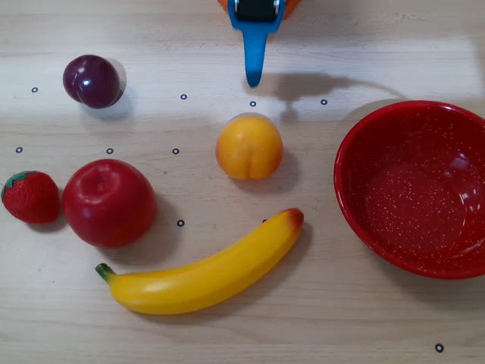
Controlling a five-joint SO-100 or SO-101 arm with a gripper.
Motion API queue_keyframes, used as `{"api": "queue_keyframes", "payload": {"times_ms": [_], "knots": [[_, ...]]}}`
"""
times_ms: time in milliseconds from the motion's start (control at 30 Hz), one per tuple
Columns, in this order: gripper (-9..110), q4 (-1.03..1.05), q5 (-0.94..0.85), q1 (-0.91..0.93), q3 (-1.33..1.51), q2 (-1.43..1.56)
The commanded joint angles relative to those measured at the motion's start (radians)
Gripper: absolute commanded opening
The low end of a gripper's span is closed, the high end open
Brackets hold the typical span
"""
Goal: Put the peach in the red bowl.
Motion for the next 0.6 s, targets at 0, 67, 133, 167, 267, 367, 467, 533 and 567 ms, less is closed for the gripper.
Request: {"api": "queue_keyframes", "payload": {"times_ms": [0, 67, 133, 167, 267, 367, 467, 533, 567], "knots": [[0, 0.063, 0.044, 0.009, -0.156, -0.094], [0, 0.11, 0.072, -0.003, -0.227, -0.158], [0, 0.149, 0.1, -0.015, -0.298, -0.219], [0, 0.17, 0.11, -0.023, -0.339, -0.253], [1, 0.218, 0.137, -0.044, -0.459, -0.365], [5, 0.29, 0.147, -0.057, -0.588, -0.485], [12, 0.393, 0.143, -0.066, -0.736, -0.621], [20, 0.465, 0.121, -0.072, -0.834, -0.712], [24, 0.497, 0.11, -0.075, -0.879, -0.75]]}}
